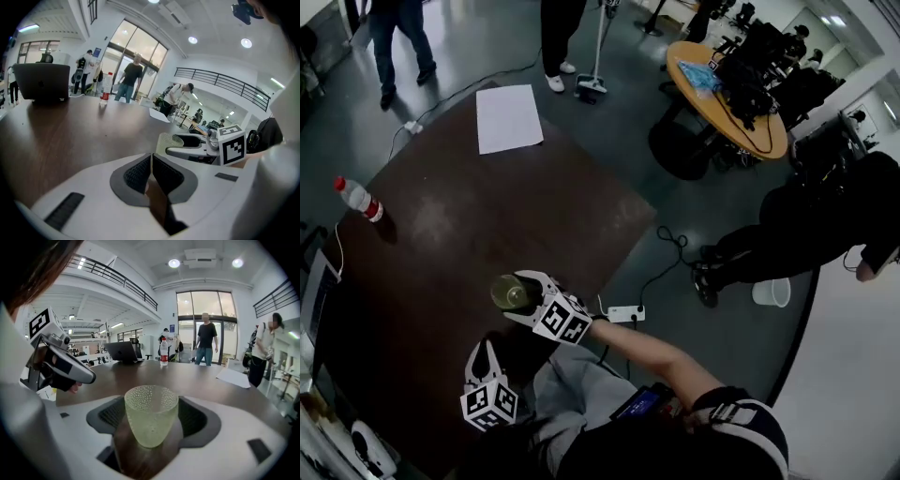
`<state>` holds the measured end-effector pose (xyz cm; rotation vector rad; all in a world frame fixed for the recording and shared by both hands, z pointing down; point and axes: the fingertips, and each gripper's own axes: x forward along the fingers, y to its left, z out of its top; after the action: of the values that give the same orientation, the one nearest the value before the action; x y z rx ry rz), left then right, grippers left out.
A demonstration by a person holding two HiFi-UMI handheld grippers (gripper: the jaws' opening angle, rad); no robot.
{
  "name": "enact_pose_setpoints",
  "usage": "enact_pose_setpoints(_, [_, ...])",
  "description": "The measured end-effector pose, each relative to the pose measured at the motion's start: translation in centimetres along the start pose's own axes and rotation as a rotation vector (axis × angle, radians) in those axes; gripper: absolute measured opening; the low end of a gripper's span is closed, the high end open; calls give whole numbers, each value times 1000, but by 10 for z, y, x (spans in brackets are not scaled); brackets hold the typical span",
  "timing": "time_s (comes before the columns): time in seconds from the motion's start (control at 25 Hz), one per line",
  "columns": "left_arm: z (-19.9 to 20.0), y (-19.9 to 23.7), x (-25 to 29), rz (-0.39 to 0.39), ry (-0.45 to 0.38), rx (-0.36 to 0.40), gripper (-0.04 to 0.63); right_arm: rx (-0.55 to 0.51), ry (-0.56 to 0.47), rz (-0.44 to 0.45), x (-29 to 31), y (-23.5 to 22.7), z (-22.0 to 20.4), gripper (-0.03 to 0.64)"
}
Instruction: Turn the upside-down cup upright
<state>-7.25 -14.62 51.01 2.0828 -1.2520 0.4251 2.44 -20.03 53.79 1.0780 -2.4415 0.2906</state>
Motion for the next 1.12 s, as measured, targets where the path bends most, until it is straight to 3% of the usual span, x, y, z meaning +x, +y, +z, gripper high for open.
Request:
enact_pose_setpoints(0.44, [4, -7, 15, -75, -8, 67, 15, -35, -66, -67, -26, -5, 13, 344])
enact_pose_setpoints(0.88, [55, -38, -7, -100, -114, 92, 15, -37, -127, -120, -63, -10, 52, 342])
enact_pose_setpoints(1.12, [57, -55, -19, -116, -131, 103, 15, 7, -169, -109, -87, 0, 64, 341])
